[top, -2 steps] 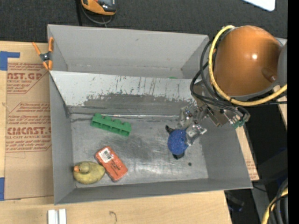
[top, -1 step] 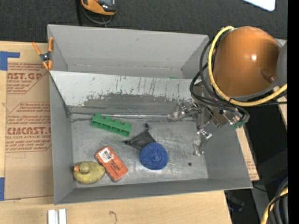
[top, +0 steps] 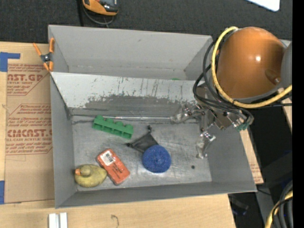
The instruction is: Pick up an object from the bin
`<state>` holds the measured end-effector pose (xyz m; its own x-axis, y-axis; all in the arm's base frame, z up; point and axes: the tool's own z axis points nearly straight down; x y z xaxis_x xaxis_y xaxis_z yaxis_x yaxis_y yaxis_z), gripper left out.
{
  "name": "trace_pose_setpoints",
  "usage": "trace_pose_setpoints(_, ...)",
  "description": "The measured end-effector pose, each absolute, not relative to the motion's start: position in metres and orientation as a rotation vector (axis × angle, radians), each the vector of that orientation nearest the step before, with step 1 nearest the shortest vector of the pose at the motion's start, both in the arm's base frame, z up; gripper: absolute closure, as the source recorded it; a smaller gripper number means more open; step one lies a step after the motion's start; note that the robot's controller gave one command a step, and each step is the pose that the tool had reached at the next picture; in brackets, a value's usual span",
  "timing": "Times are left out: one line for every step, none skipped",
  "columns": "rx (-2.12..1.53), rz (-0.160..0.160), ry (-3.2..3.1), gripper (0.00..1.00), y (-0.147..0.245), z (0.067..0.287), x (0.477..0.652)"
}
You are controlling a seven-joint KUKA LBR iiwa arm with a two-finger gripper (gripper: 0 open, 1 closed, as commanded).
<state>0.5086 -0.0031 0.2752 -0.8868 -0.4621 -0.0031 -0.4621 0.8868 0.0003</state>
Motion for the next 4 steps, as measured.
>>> trace_pose_setpoints(-0.781,-0.001,3.034,0.00,0.004,0.225,0.500)
trace_pose_setpoints(-0.891,0.000,3.006,0.00,0.037,0.151,0.526)
trace_pose_setpoints(-1.134,0.001,2.926,1.00,0.049,0.073,0.484)
trace_pose_setpoints(-1.127,-0.002,2.905,0.00,0.051,0.075,0.489)
